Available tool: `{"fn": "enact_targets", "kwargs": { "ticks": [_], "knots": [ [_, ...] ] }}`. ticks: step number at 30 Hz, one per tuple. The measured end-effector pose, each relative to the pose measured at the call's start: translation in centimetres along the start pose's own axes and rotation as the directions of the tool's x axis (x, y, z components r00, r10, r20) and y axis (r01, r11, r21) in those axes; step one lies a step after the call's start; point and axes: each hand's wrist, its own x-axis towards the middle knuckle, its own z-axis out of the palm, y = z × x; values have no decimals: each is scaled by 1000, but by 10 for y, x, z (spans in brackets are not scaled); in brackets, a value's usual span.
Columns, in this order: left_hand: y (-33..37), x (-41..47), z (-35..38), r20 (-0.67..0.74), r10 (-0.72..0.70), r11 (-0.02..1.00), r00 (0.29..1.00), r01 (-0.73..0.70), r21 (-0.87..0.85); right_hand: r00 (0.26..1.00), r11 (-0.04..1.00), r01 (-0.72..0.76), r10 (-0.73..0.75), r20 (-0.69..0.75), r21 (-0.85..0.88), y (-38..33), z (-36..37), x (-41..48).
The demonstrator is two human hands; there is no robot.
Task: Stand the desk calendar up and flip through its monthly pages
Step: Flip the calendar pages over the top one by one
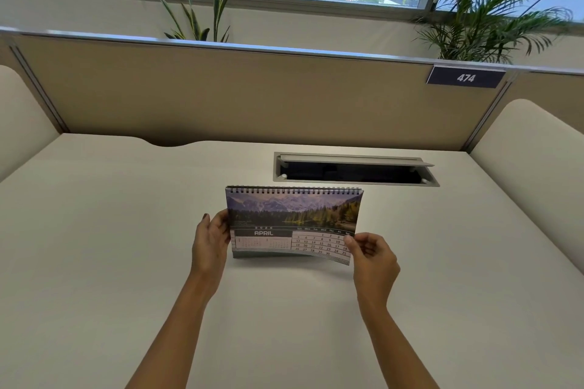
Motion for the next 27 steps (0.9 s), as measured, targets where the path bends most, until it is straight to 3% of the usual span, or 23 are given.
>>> {"fn": "enact_targets", "kwargs": {
  "ticks": [5,16,19,22,25,27],
  "knots": [
    [0,0,1,-8,-1,1000,1000,1,11,1000,1000,17,-17,20,3,0,-4,2],
    [0,-1,0,-11,-12,1000,1000,12,13,980,974,195,-199,-21,-113,-3,-4,-8],
    [1,-1,1,-14,-16,1000,1000,16,23,992,999,46,-48,113,17,-4,-9,-12],
    [-1,-1,0,3,-32,999,999,32,-4,906,917,-287,165,391,279,-12,-18,-12],
    [-1,-2,-2,8,-56,998,998,56,-36,795,776,-499,232,561,386,-21,-26,-10],
    [-3,0,-5,5,-51,998,999,51,-42,778,761,-505,196,597,408,-25,-28,-10]
  ]
}}
